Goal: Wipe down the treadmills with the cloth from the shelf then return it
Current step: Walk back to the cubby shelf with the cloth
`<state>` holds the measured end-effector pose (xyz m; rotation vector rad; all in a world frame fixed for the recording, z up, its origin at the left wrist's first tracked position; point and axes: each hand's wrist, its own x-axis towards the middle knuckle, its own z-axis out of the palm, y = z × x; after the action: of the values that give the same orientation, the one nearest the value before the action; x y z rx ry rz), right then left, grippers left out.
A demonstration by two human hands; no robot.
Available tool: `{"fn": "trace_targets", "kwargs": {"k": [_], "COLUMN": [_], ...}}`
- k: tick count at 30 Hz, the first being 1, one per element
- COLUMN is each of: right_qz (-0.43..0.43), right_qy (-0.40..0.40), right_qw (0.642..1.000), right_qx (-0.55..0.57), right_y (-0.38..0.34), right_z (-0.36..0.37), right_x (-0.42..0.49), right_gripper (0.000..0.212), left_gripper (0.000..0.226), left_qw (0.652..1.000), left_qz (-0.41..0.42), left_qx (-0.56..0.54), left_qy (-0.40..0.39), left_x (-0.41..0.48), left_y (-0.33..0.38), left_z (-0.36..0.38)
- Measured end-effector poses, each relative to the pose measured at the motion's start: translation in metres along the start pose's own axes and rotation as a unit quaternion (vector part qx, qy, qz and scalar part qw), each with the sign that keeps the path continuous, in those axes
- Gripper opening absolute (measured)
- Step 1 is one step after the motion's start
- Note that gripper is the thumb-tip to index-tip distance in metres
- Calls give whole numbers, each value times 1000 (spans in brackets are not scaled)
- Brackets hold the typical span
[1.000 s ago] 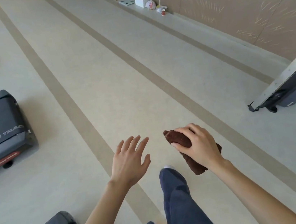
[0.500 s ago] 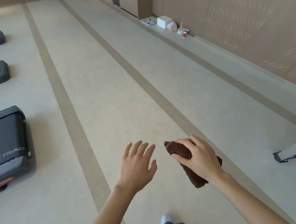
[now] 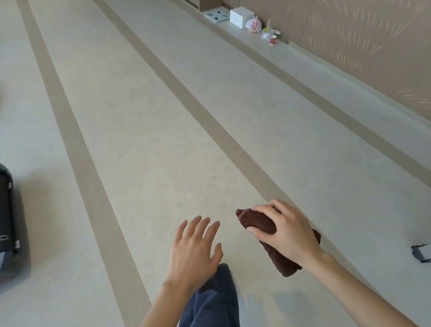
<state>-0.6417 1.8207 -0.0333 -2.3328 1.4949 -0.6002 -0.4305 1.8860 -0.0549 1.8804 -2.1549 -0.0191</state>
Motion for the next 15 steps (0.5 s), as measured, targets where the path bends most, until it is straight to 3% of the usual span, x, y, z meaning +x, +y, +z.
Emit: {"fn": "trace_targets", "kwargs": {"k": [9,15], "right_qz": [-12,-9], "right_qy": [39,44], "right_qw": [999,999], "right_qx": [-7,6], "right_y": [-16,-13], "right_z": [11,33], "right_x": [221,316], "right_gripper": [32,32], "left_gripper": [44,43], "left_qw": [999,999], "left_qz": [8,-9], "left_qx": [10,5], "left_qy": [37,35], "left_x": [187,269], "left_y": [-123,-173], "left_z": [-21,-16]}}
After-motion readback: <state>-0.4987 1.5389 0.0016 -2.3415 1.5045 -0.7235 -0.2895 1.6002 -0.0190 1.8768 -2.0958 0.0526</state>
